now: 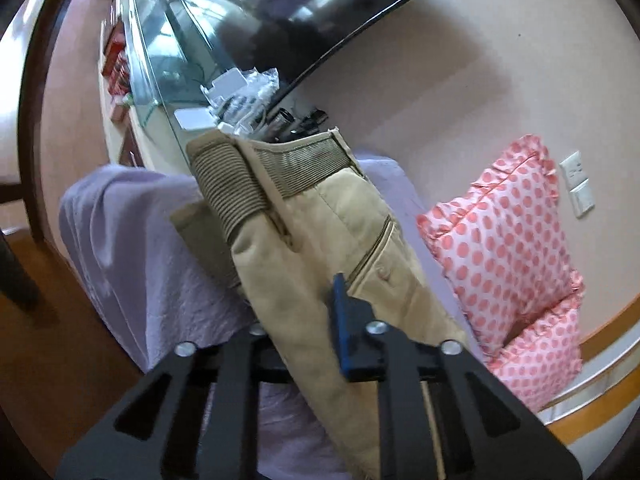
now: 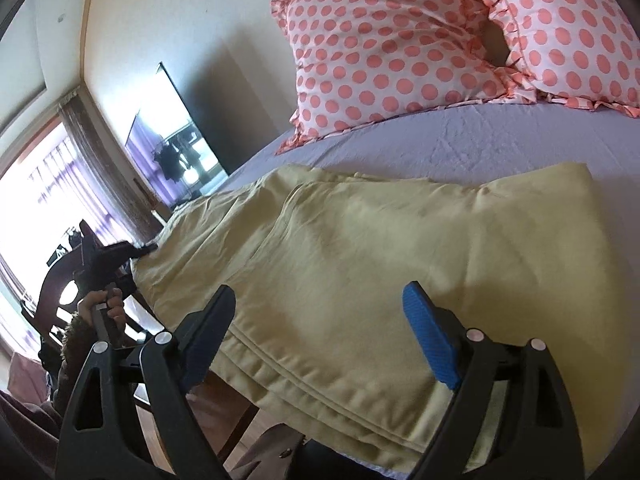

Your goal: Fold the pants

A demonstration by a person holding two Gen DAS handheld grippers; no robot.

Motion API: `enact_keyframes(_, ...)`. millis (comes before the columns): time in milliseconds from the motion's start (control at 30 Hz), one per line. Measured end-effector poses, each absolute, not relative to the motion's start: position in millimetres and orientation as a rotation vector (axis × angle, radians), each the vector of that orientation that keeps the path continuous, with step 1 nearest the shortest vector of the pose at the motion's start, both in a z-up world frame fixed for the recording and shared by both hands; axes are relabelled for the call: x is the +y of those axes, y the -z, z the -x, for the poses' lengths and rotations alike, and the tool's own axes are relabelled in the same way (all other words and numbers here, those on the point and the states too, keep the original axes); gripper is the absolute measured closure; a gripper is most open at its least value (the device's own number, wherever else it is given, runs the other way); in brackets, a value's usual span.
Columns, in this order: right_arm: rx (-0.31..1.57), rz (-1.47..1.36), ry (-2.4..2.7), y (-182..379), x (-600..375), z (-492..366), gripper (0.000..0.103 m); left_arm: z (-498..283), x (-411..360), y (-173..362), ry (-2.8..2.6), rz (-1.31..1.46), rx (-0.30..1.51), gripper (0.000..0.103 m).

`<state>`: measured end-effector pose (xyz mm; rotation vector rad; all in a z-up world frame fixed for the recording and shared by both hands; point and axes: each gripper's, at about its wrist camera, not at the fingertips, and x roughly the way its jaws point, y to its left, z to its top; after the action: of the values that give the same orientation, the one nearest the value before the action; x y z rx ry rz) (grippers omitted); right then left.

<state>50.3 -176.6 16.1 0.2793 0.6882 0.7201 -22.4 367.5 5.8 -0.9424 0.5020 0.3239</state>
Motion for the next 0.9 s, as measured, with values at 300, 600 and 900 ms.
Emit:
enact_keyframes(300, 0.526, -0.444, -0.452, -35.9, -280.0, -45.1, 0.009, -22.8, 170.6, -160.9, -0.059, 0.209, 0.413, 0.095)
enact_keyframes(600, 0.487, -0.617, -0.297, -30.6, -368.9, -27.9, 0.009, -14.6, -109.1, -63.1, 0.503, -0.449, 0.605, 0.093)
enact_keyframes(900, 0.751, -0.632, -0.512, -7.2, -337.3, -83.2, 0.025, 25.6, -99.7, -50.4, 0.652, -0.448, 0.617, 0.075)
